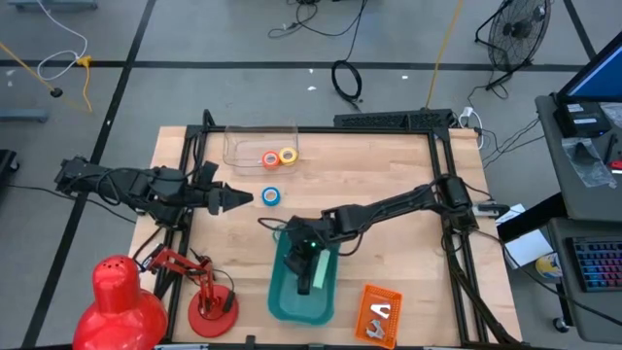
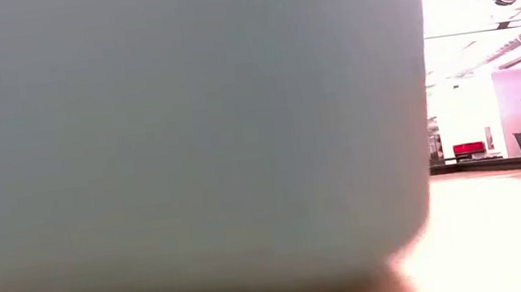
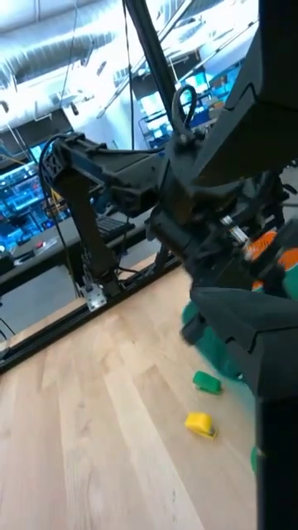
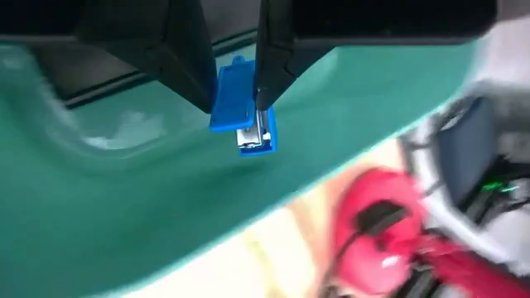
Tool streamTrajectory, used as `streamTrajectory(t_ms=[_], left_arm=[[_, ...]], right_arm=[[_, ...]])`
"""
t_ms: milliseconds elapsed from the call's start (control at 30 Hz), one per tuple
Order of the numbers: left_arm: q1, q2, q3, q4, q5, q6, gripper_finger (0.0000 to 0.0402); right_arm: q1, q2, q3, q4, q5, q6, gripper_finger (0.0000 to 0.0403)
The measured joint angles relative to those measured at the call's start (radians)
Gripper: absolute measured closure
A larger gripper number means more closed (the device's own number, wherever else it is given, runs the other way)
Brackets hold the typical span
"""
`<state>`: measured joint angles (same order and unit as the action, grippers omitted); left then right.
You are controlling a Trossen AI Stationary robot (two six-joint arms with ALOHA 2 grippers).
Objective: Pick and place Stapler, Stapler remover, tape
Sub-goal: Put the blue stapler into the green bin, then adjust the green bin
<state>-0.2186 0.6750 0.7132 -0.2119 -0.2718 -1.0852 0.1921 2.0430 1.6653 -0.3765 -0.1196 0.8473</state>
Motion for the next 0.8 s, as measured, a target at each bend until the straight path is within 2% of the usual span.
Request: streamTrajectory(t_ms=[67, 200, 467, 633, 733, 800], left_arm=[[0.0, 0.0, 0.0, 0.001, 0.001, -0.002, 0.0188], [0.0, 0.0, 0.0, 0.001, 0.01, -0.016, 0.0188], [-0.001, -0.002, 0.0, 0.005, 0.032, -0.02, 0.0188], [-0.001, -0.002, 0.0, 0.005, 0.032, -0.011, 0.0188], [-0.001, -0.002, 0.0, 0.005, 0.036, -0.004, 0.0188], [-0.001, -0.002, 0.0, 0.005, 0.036, 0.0, 0.0188]], right_arm=[[-0.013, 0.001, 0.0, -0.043, 0.024, -0.005, 0.0339], [-0.026, 0.002, 0.0, -0.073, 0.003, -0.039, 0.0323], [-0.021, -0.012, -0.001, -0.054, -0.012, -0.105, 0.0286], [-0.02, -0.069, -0.001, -0.05, -0.001, -0.125, 0.0279], [-0.027, -0.141, -0.002, -0.097, 0.107, -0.15, 0.0287], [-0.033, -0.198, -0.001, -0.156, 0.251, -0.164, 0.0301]])
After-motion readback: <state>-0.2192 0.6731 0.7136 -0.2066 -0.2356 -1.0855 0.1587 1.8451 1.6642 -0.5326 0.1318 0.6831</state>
